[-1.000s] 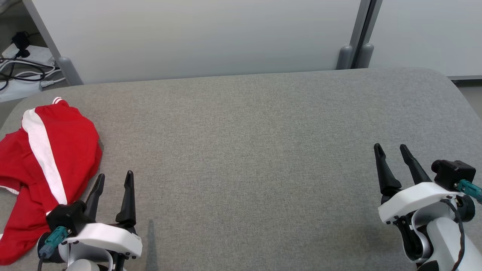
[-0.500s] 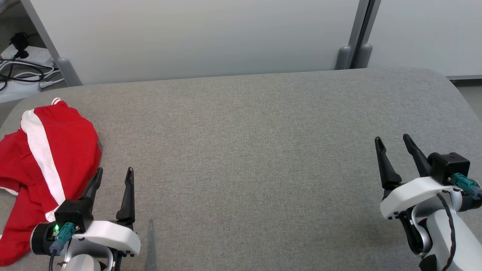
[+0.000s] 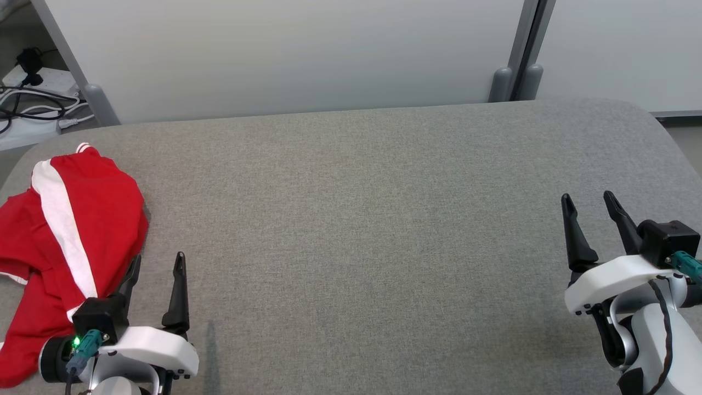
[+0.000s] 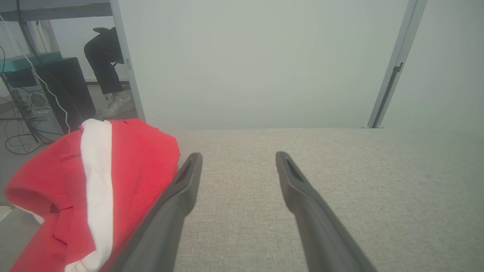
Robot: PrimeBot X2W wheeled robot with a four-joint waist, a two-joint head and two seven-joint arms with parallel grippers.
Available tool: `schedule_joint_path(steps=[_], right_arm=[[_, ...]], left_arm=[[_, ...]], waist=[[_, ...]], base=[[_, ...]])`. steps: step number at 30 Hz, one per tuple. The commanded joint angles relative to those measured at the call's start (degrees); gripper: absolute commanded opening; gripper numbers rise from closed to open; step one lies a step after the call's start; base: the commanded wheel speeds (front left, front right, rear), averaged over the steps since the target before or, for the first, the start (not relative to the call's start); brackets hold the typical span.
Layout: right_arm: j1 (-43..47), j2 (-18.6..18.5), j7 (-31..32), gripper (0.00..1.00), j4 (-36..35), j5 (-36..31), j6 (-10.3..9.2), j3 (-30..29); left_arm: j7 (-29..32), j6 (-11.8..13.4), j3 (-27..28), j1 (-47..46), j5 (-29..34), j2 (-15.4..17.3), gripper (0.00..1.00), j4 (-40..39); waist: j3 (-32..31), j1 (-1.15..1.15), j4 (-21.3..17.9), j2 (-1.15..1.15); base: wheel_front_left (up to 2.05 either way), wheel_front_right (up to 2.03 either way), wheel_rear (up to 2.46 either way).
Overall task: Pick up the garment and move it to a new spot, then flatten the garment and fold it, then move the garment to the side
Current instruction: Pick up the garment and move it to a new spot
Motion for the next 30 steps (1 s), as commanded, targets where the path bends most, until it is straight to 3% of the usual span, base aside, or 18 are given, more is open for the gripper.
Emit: schedule_joint_path(steps=[1, 15, 30], right_arm=[[-1.2, 0.0, -0.8, 1.00, -1.7, -0.3, 0.07, 1.0], [-1.4, -0.2, -0.8, 1.00, -2.9, 0.3, 0.07, 2.9], [-0.9, -0.5, -0.8, 1.00, -3.4, 1.0, 0.07, 4.5]], left_arm=[[-0.6, 0.4, 2.1, -2.9, -0.7, 0.8, 1.00, -1.1], [-0.6, 0.2, 2.3, -3.2, -2.2, 0.6, 1.00, -0.2], [-0.6, 0.9, 1.2, -2.6, -4.4, 0.6, 1.00, -0.2]], waist=[[0.0, 0.00, 0.0, 0.00], [0.2, 0.00, 2.2, 0.00], [0.7, 0.00, 14.0, 0.00]], base=[[0.00, 0.00, 0.00], [0.00, 0.00, 0.00], [0.00, 0.00, 0.00]])
